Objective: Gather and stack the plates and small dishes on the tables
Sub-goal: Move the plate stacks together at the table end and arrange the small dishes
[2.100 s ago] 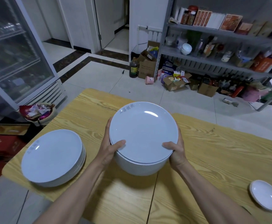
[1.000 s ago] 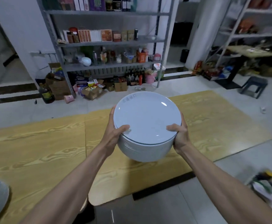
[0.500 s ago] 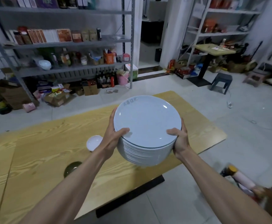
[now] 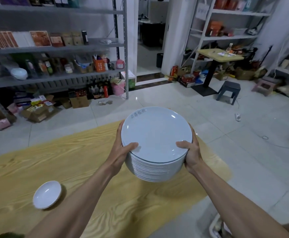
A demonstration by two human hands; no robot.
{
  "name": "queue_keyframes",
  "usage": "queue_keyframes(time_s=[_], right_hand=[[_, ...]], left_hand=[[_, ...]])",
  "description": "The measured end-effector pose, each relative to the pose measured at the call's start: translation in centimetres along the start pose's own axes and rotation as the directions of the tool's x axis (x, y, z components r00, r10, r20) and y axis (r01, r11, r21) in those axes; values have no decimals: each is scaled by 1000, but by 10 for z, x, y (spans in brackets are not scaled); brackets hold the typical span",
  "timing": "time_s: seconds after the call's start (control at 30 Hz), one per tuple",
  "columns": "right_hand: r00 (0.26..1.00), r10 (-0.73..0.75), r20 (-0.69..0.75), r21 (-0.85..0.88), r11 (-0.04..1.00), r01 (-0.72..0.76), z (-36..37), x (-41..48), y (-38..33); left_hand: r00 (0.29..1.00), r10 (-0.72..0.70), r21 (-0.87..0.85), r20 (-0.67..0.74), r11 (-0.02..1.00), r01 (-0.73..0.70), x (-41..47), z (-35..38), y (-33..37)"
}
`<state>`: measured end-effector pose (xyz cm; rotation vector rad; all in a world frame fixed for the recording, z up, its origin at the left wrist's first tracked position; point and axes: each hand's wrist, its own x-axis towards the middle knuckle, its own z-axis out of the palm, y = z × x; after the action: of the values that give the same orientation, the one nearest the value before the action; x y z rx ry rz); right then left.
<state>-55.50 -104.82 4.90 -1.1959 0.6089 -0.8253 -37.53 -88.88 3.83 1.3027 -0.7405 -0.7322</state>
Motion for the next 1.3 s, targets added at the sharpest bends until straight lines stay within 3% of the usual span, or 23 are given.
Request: queue_keyframes(time_s=[0.7,1.3], right_hand=[[951,138,276,-23,990,-137,-81,284,72],[948,171,268,-50,985,-164,-138,393,125]], left_hand=[[939,-105,15,-327,993,117,203,67,-95],[932,-128,41,-339,988,151,307,93,-177]])
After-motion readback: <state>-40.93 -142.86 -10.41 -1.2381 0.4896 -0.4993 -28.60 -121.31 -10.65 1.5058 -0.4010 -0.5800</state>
